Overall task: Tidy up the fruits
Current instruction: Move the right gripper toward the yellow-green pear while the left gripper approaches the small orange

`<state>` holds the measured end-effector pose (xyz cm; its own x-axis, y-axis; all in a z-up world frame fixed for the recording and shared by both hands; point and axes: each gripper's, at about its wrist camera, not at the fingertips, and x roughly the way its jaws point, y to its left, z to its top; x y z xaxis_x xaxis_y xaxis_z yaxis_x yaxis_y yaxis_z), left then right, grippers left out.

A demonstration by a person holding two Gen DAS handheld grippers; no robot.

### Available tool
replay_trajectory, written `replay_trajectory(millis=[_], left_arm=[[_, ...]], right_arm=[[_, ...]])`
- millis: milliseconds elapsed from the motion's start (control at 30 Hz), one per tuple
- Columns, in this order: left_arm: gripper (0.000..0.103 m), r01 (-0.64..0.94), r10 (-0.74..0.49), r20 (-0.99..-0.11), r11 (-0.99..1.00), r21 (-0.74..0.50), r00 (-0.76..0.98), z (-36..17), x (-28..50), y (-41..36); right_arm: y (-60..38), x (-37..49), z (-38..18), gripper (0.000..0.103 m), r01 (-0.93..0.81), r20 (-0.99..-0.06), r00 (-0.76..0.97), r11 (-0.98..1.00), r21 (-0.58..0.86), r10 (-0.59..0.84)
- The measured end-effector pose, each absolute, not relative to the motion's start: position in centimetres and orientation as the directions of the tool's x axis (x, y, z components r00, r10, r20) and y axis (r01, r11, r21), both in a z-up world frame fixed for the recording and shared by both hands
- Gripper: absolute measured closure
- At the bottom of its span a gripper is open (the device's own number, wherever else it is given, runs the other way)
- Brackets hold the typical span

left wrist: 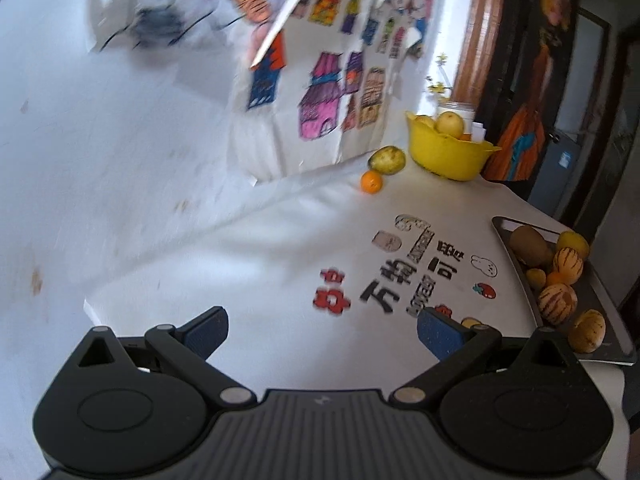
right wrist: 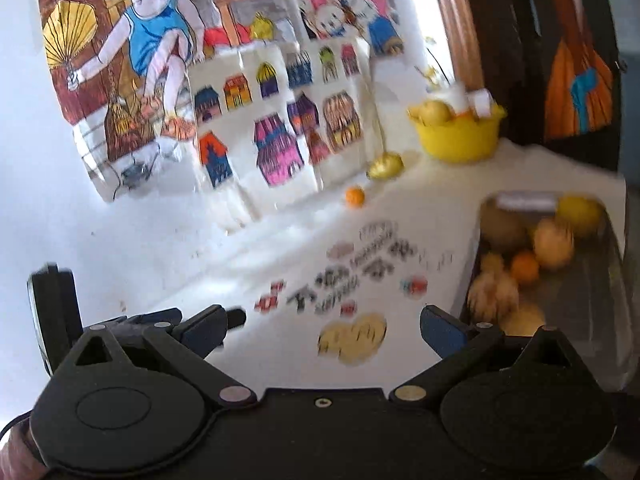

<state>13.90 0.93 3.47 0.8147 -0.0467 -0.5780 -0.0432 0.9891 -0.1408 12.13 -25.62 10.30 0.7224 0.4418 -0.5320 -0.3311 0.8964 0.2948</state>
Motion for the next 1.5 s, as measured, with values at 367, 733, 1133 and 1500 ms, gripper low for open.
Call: replay_trajectory(millis=[367,733,1133,1500], left_arm=[[0.000,0.078,-0.088,-0.419,0.996,-0.040,0.904,8.0,19.1,-0.3],[0.000,0.194,-0.161,-0.468,0.981,0.023,0.869,4.5,30.2,-3.1],[0.002,0.179,-0.152,-0.541,0.984,-0.004,0.827,1.4,38.0,-4.6],[0.016,0.123,-0.128,-0.562,0.991,-0.047,0.817,-0.4,41.6,-5.1]], right_arm=[[-26.5,24.7,17.1,0.001,-0.332,-0.620,0.628,0.883,0.333,0.470],[-23.3,41.9,11.0,0.001,-0.236,-0.670,0.637,0.923,0.302,0.382],[-20.5,53.3,4.8,0.001,-0.179,-0.685,0.613,0.914,0.363,0.392],[-17.7,57.4,2.2,0.010,-0.245,-0.685,0.632,0.932,0.266,0.361]])
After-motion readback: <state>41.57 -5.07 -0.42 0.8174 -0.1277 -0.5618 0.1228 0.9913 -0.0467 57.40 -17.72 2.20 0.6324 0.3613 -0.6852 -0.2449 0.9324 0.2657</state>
